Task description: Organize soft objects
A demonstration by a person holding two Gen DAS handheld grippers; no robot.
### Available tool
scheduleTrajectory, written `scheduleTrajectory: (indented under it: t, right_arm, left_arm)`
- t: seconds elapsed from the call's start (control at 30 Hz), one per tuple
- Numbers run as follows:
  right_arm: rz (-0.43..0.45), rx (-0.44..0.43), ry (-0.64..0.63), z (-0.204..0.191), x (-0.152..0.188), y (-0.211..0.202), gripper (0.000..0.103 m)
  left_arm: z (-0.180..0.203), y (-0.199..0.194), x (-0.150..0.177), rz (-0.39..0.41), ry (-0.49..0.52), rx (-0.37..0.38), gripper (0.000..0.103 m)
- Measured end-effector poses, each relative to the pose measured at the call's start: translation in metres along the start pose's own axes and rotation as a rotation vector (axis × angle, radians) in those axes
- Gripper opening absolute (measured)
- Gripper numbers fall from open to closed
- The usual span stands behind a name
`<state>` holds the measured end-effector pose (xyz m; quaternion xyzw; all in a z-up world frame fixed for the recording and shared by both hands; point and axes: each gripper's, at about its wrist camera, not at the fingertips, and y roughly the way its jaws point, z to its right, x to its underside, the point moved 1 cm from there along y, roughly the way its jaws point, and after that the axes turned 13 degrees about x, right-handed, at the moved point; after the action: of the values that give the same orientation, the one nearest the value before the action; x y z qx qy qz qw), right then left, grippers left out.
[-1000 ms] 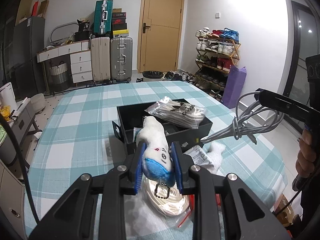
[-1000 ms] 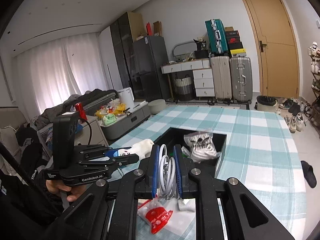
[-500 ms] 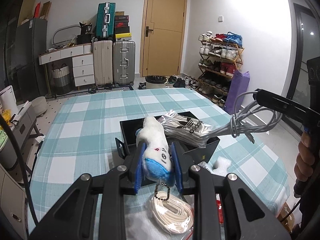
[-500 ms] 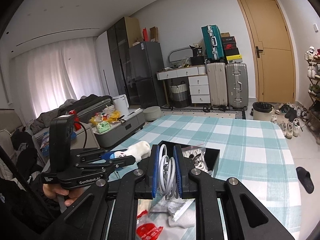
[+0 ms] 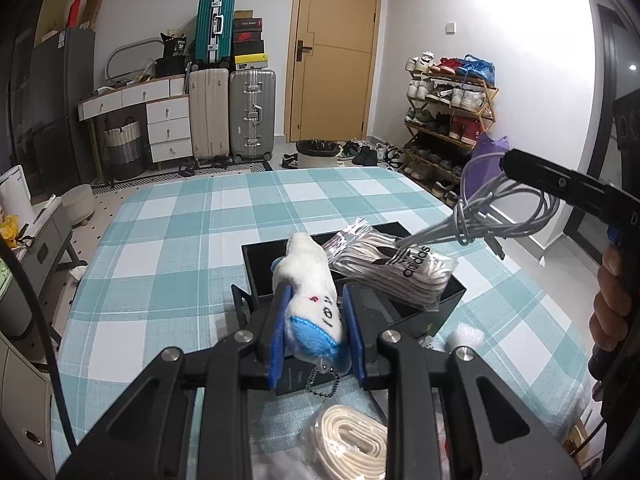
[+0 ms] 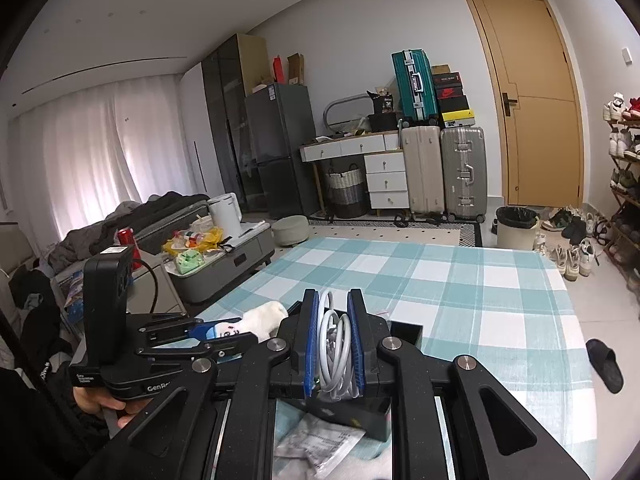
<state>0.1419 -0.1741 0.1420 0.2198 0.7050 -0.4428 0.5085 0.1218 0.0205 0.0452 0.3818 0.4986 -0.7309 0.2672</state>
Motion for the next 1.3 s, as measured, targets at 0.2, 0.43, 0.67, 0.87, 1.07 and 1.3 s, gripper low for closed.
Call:
scheduleTrajectory:
  t: [0.2,0.43,0.67,0.87,1.07,1.3]
  right_arm:
    - [-0.013,0.007,-0.002,0.005,-0.004,0.016,0.014]
    - [-0.041,0.032,-0.009,0.011,-0.005,0.041,0.014]
    - [-0.080,0.021,-0.018,0.012,-0.005,0.069,0.014]
    - [-0.114,0.010,-0.013,0.014,0.001,0.092,0.014]
    - [-0.135,0.011,-0.002,0.015,0.008,0.105,0.014]
    - [-0.184,0.038,-0.014,0.012,0.024,0.121,0.014]
  left_arm:
    - [-0.005,0.012,-0.001,-0.020,-0.001,-0.006,0.024]
    - [-0.009,0.024,-0.002,-0.041,-0.010,-0.005,0.024]
    - [-0.013,0.033,-0.002,-0.059,-0.022,-0.006,0.024]
    - [-0.017,0.040,0.001,-0.074,-0.030,-0.002,0.024]
    - [-0.019,0.047,0.001,-0.088,-0.035,0.003,0.024]
    - [-0.020,0.054,0.004,-0.099,-0.035,0.001,0.025]
